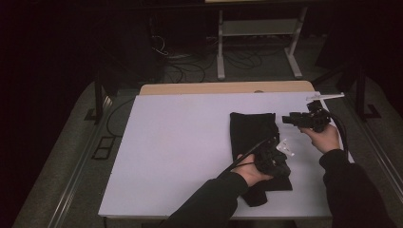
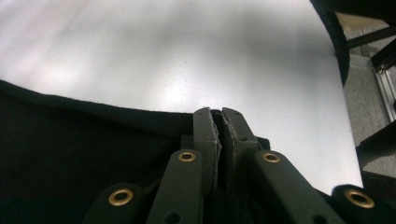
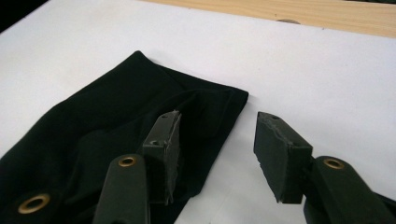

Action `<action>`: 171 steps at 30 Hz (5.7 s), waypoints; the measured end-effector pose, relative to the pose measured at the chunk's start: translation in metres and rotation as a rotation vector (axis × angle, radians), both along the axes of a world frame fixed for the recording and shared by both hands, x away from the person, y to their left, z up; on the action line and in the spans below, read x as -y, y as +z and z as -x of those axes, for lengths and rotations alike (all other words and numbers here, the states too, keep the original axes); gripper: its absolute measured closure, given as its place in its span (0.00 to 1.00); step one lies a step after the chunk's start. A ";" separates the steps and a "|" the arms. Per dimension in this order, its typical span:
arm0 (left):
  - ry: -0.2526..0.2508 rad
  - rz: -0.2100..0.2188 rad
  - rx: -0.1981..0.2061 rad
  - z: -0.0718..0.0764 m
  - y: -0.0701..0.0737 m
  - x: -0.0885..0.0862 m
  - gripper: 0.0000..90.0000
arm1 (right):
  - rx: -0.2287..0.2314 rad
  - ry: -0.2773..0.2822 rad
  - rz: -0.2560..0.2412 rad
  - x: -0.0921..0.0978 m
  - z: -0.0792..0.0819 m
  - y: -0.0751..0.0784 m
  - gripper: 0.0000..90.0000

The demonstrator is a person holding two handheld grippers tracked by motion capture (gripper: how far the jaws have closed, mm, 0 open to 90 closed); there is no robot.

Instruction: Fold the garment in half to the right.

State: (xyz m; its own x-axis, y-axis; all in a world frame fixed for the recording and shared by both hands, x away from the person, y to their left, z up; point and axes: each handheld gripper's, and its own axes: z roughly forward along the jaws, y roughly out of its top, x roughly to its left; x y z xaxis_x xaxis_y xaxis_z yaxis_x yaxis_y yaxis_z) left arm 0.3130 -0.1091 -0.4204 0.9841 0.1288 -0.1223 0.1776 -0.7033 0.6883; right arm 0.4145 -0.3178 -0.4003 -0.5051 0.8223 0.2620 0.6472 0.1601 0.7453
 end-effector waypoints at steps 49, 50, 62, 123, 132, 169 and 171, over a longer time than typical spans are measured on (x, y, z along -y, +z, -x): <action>0.098 0.138 -0.035 -0.018 0.030 -0.047 0.11 | 0.077 0.014 -0.070 0.002 0.027 0.014 0.06; 0.102 0.141 -0.036 -0.019 0.030 -0.049 0.08 | 0.078 0.016 -0.068 0.001 0.027 0.014 0.03; 0.168 0.189 -0.004 -0.023 0.035 -0.081 0.00 | 0.079 0.030 -0.039 -0.006 0.034 0.015 0.00; 0.415 0.245 0.075 -0.020 0.040 -0.219 0.00 | 0.122 0.034 -0.005 0.013 0.081 0.021 0.00; 0.445 0.262 0.073 -0.016 0.037 -0.236 0.00 | 0.122 0.050 0.001 0.012 0.088 0.018 0.00; 0.601 0.271 0.072 -0.002 0.021 -0.314 0.00 | 0.102 0.067 0.001 0.012 0.116 0.000 0.00; 0.606 0.274 0.073 -0.001 0.020 -0.317 0.00 | 0.114 0.071 0.004 0.012 0.118 0.000 0.00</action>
State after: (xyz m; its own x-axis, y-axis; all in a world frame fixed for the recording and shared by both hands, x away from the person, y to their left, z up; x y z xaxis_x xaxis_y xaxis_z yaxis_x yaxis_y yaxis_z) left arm 0.3140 0.2083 -0.4005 0.7542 0.6357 -0.1647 0.4323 -0.2919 0.8532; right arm 0.2966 -0.3297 -0.4005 -0.5881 0.7845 0.1967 0.5457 0.2054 0.8124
